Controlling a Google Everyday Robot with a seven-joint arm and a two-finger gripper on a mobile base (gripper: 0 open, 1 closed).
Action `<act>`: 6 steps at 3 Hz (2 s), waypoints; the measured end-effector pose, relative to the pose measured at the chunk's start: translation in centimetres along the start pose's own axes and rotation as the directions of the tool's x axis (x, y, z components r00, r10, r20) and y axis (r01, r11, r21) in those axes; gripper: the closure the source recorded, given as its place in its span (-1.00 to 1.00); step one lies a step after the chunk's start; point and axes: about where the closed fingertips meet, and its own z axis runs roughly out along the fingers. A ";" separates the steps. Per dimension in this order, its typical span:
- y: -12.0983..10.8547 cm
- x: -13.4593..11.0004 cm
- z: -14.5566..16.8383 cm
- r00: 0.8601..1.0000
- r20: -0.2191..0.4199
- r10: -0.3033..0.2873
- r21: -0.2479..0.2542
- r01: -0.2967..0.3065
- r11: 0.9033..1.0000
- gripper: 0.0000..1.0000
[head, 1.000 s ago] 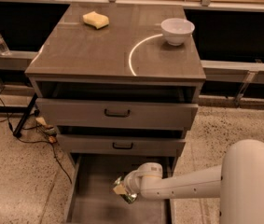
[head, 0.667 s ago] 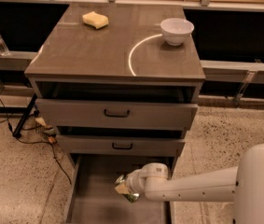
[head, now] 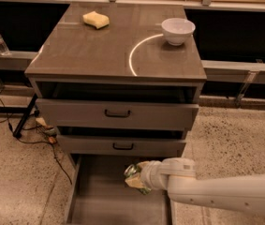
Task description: Pick green can from bottom drawer and place on counter
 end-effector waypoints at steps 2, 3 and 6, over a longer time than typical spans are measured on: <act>-0.6 -5.0 -6.8 0.990 0.099 -0.101 0.037 0.097 0.995 1.00; -0.4 -6.6 -7.5 0.983 0.130 -0.129 0.045 0.124 0.991 1.00; -3.5 -25.5 -20.4 0.836 0.473 -0.277 0.158 0.229 0.961 1.00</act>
Offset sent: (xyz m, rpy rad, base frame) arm -0.0061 -0.0101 0.0565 0.0125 -0.0832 0.0330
